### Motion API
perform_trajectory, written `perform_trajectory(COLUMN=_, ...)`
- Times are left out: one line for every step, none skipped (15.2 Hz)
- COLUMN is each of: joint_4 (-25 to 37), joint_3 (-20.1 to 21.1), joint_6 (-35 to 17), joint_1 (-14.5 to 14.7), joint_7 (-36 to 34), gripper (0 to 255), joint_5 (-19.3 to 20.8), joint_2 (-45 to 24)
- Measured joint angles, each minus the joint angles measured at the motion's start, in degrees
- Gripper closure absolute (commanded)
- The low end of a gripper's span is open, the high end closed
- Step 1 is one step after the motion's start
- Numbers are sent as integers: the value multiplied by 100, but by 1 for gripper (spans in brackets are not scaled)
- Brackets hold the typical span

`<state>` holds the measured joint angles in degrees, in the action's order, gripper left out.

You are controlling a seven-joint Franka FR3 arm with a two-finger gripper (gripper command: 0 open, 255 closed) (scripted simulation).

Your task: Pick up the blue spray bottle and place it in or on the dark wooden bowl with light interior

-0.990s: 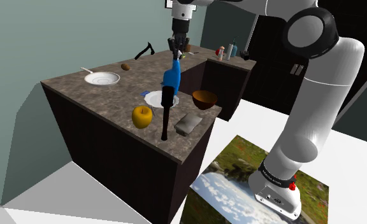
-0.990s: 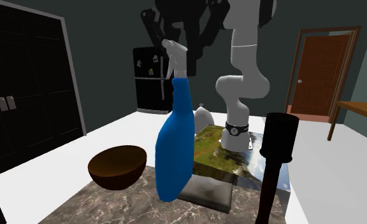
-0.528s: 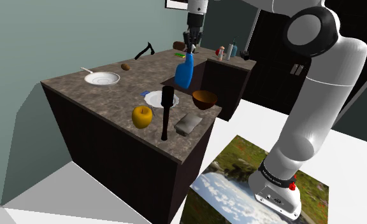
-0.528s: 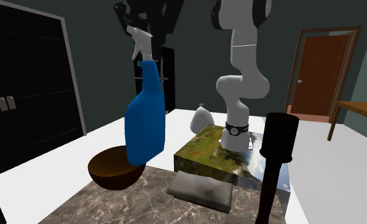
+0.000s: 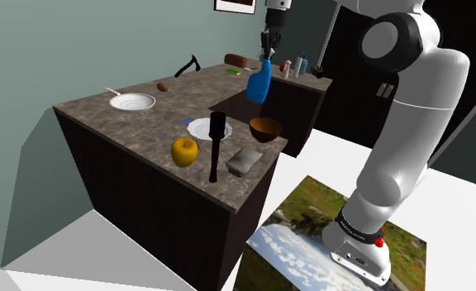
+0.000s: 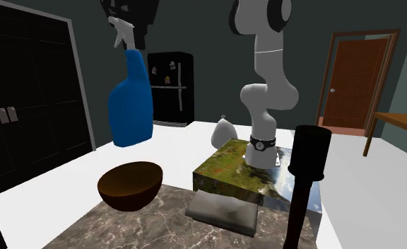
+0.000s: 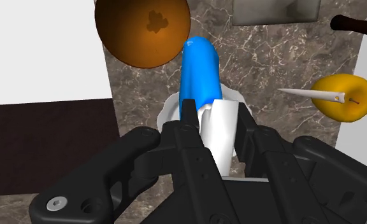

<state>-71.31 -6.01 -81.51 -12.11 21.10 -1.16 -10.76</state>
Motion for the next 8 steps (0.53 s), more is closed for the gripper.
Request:
perform_trajectory(joint_4=51, joint_3=-56, joint_6=28, joint_1=-89, joint_7=142, gripper=255, joint_5=-13, joint_2=-25)
perform_trajectory(joint_4=292, joint_3=-103, joint_6=163, joint_1=-169, joint_7=259, gripper=255, joint_5=-33, joint_2=-131)
perform_trajectory(joint_4=402, joint_3=-149, joint_6=224, joint_1=-249, joint_7=379, gripper=255, joint_5=-50, joint_2=-182)
perform_trajectory(joint_4=568, joint_3=-190, joint_6=326, joint_1=-326, joint_7=488, gripper=255, joint_5=-68, joint_2=-248)
perform_trajectory(joint_4=799, joint_3=-233, joint_6=446, joint_1=-414, joint_7=605, gripper=255, joint_5=-97, joint_2=-361)
perform_trajectory(joint_4=1157, joint_3=-300, joint_6=611, joint_1=-559, joint_7=784, gripper=255, joint_5=-144, joint_2=-557)
perform_trajectory(joint_4=1216, joint_3=-323, joint_6=637, joint_1=-608, joint_7=850, gripper=255, joint_5=-153, joint_2=-594)
perform_trajectory(joint_4=1102, joint_3=-334, joint_6=569, joint_1=-626, joint_7=890, gripper=255, joint_5=-148, joint_2=-550)
